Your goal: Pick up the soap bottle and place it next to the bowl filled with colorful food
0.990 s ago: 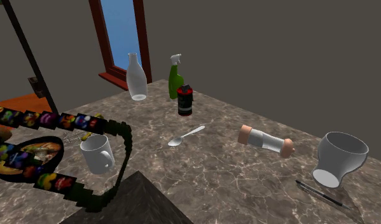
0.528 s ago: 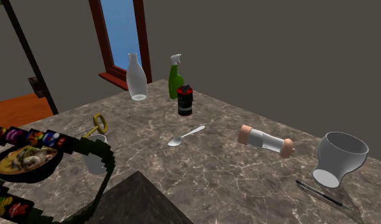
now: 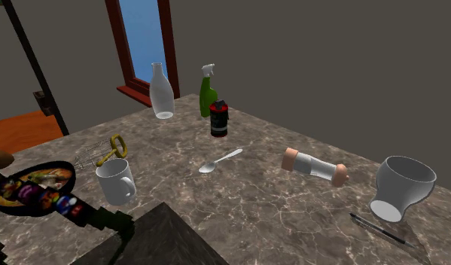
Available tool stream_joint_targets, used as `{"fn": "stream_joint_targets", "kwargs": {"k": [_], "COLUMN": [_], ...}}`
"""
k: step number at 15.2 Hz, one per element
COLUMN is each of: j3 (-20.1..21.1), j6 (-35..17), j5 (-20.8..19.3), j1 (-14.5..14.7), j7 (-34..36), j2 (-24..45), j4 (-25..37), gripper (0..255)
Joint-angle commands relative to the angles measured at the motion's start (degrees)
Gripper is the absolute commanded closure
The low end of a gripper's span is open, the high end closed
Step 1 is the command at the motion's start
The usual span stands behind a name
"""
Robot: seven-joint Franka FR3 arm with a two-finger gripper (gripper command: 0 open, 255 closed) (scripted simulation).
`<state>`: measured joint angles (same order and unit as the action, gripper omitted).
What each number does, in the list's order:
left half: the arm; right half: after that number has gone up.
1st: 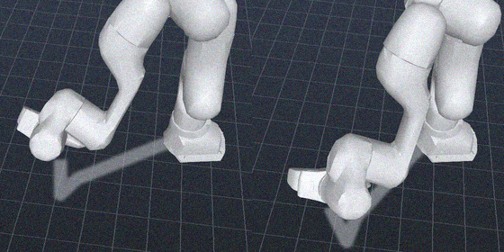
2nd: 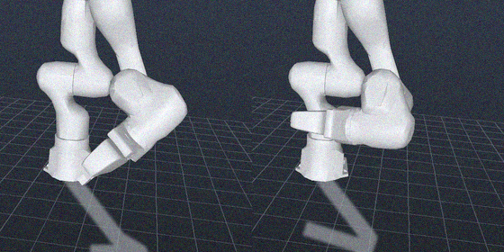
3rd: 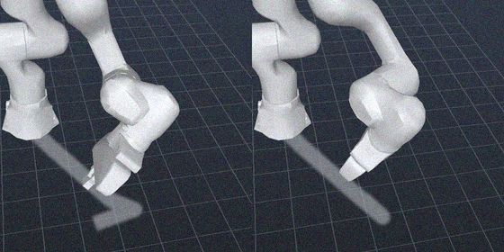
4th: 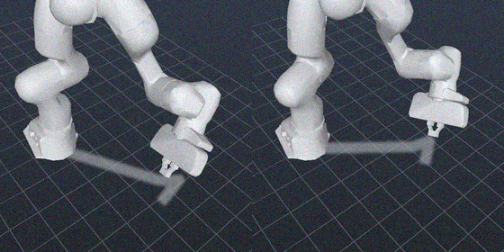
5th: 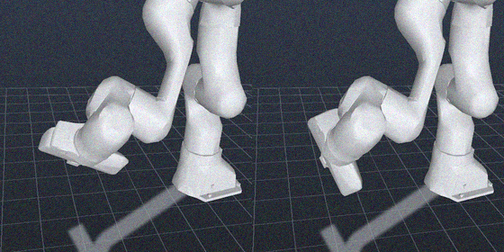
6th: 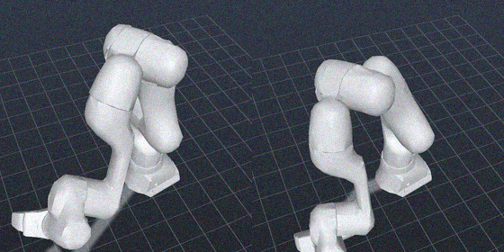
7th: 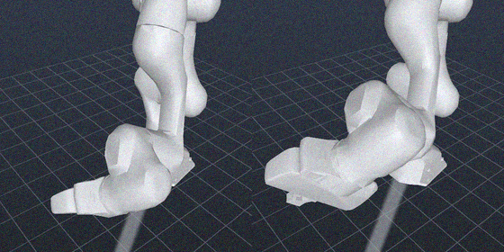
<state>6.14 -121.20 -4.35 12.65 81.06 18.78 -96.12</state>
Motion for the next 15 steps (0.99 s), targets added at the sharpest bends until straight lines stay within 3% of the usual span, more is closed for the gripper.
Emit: {"fn": "stream_joint_targets", "kwargs": {"k": [1,15], "j3": [-0.05,-0.42], "j6": [-1.35,-10.46], "j5": [-0.11,-1.0], "j1": [0.01,0.18], "j7": [0.08,0.87], "j2": [0.61,4.94], "j4": [-0.62,-5.44], "gripper": [255,255]}}
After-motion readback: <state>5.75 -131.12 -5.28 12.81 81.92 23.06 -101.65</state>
